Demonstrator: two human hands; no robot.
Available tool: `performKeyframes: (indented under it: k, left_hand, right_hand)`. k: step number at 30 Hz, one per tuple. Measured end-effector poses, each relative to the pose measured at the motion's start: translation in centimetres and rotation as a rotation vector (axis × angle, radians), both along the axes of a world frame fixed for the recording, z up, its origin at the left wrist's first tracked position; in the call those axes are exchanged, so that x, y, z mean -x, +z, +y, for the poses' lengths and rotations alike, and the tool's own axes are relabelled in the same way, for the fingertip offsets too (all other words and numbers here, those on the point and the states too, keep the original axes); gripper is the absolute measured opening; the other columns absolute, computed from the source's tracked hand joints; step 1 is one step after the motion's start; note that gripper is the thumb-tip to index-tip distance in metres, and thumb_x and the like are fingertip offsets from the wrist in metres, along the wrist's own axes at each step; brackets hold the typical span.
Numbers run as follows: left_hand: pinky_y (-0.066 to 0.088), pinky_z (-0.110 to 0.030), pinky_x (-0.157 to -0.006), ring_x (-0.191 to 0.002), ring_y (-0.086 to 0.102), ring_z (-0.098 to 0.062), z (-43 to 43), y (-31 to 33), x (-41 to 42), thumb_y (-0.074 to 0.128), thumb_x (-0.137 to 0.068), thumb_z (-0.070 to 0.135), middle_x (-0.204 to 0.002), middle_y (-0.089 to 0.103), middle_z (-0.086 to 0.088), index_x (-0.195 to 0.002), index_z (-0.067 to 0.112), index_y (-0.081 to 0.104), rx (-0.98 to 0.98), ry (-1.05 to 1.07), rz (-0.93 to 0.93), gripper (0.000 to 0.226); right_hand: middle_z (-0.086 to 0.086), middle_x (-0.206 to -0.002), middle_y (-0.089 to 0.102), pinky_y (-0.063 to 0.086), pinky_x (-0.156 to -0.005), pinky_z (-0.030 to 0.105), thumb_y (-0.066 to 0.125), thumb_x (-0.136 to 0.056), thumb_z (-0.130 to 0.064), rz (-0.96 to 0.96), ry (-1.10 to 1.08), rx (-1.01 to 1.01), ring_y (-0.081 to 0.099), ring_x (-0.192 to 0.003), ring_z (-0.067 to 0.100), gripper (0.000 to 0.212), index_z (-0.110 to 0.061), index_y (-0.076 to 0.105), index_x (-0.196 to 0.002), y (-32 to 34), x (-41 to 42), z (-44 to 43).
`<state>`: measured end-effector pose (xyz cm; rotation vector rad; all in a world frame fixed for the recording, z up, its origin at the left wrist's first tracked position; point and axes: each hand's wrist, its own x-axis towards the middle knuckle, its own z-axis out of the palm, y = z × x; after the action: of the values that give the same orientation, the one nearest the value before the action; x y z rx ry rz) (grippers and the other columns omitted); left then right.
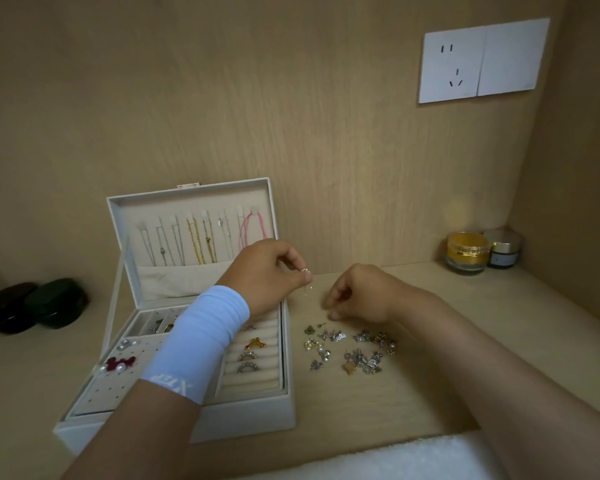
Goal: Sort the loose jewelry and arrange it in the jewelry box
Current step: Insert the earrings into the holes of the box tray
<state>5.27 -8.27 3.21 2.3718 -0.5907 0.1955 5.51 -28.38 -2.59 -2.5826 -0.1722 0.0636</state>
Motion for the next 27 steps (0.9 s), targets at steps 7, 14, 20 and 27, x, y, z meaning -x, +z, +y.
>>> performKeyframes:
  k: [7, 14, 20, 27]
  left_hand:
    - [0.053, -0.026, -0.074, -0.070, 0.062, -0.009, 2.6, 0.7, 1.3, 0.075, -0.083, 0.023, -0.077, 0.065, 0.011, -0.086, 0.025, 0.068, 0.032, -0.054, 0.042, 0.007]
    - [0.052, -0.020, -0.067, -0.065, 0.066, -0.006, 7.0, 1.4, 3.1, 0.063, -0.094, 0.018, -0.074, 0.071, 0.005, -0.096, 0.029, 0.074, 0.077, -0.055, 0.095, 0.016]
    - [0.054, -0.022, -0.078, -0.073, 0.068, -0.010, 12.1, 1.3, 4.8, 0.066, -0.091, 0.021, -0.081, 0.073, 0.009, -0.104, 0.034, 0.068, 0.065, -0.049, 0.131, 0.018]
    - [0.046, -0.009, -0.072, -0.079, 0.064, 0.002, 16.5, -1.0, 5.4, 0.082, -0.077, 0.029, -0.081, 0.072, 0.018, -0.084, 0.036, 0.076, -0.033, -0.009, 0.118, 0.011]
  right_hand:
    - [-0.023, -0.072, 0.065, 0.055, -0.083, 0.030, 0.078, -0.082, -0.026, -0.058, 0.001, 0.086, 0.064, -0.083, 0.002, 0.004, -0.029, 0.078, -0.080, -0.1, 0.3, 1.0]
    - [-0.003, -0.067, 0.072, 0.049, -0.055, 0.024, 0.072, -0.085, -0.009, -0.159, 0.004, -0.358, 0.056, -0.046, 0.002, 0.014, -0.013, 0.076, -0.072, 2.9, 2.4, 4.1]
    - [-0.006, -0.063, 0.066, 0.043, -0.052, 0.011, 0.079, -0.081, -0.006, -0.142, 0.111, -0.535, 0.054, -0.049, -0.003, 0.003, -0.008, 0.078, -0.081, 6.2, 5.2, 9.3]
    - [-0.013, -0.064, 0.070, 0.046, -0.056, 0.010, 0.082, -0.081, -0.014, -0.140, 0.202, -0.449, 0.059, -0.056, -0.004, 0.005, -0.015, 0.080, -0.086, 7.4, 5.4, 14.3]
